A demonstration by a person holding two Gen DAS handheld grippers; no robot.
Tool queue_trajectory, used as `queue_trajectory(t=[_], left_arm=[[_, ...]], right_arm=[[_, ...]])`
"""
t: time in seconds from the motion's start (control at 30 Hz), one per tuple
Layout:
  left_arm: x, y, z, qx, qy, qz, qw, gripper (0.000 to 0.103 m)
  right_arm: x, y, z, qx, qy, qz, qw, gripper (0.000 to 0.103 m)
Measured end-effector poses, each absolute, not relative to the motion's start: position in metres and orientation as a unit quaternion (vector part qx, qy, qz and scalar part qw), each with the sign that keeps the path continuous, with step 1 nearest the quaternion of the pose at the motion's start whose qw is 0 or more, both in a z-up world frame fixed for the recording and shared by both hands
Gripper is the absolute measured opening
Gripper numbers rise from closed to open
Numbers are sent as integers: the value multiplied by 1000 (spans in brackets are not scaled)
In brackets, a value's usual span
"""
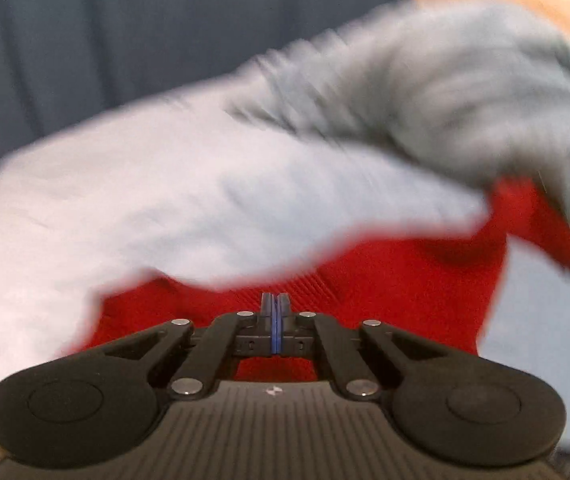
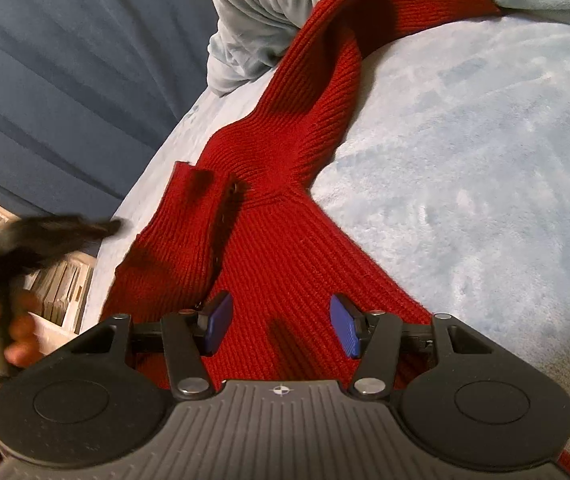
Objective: Fold small clothes
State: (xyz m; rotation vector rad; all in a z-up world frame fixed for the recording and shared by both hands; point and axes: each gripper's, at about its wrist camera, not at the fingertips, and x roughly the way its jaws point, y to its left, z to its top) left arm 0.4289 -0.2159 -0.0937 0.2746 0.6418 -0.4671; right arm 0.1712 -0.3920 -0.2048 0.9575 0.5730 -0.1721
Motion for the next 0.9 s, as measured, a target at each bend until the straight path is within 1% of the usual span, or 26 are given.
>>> queue_trajectory(t=[0.07,0.13,0.17,0.23,0.27,0.3,0.33,0.37,0.47,0.53,0.6,0.77,0.8,0.83,0.87,0.9], left_arm=[[430,-199,-57,89,276,-198,936,0],[419,-193,-26,78,224,-187,953,0],[414,-193,-18,79,211,-195,955,0],[411,-209,-22,104,220,-219,945,3],[412,-219,-31,121,231,-223,939,14],[415,-228,-41,132,245,-228,933,43],[419,-238,-55,141,265,-239,923,62],[423,-246,-68,150,279,-246,916,83],[423,-266,-104,193,301,-261,897,86],[428,-277,-126,219,326,-272,878,90],[431,-285,-150,249,346,-274,862,103],[436,-304,-207,333,399,-280,807,103],[433,-306,-214,348,398,-279,802,91],[428,-309,-220,357,391,-287,798,74],[421,-310,-219,353,384,-306,796,31],[415,-311,-215,349,377,-302,803,9]], right_arm=[[171,-393,-205,458,272,-82,842,56],[171,-395,-206,463,272,-82,839,56],[170,-395,-206,466,272,-83,838,56],[170,-396,-207,471,272,-83,835,56],[170,-396,-207,471,272,-83,835,56],[169,-396,-207,471,272,-83,835,56],[170,-396,-207,471,272,-83,835,56],[170,-396,-207,472,272,-83,835,56],[170,-397,-208,475,272,-82,832,56],[170,-396,-208,476,272,-81,832,56],[170,-396,-209,476,272,-82,832,56],[170,-396,-209,476,272,-82,833,56],[170,-396,-209,475,272,-81,833,56],[170,-395,-209,475,272,-81,833,56],[170,-396,-209,474,273,-80,833,56],[171,-396,-209,474,273,-79,834,56]])
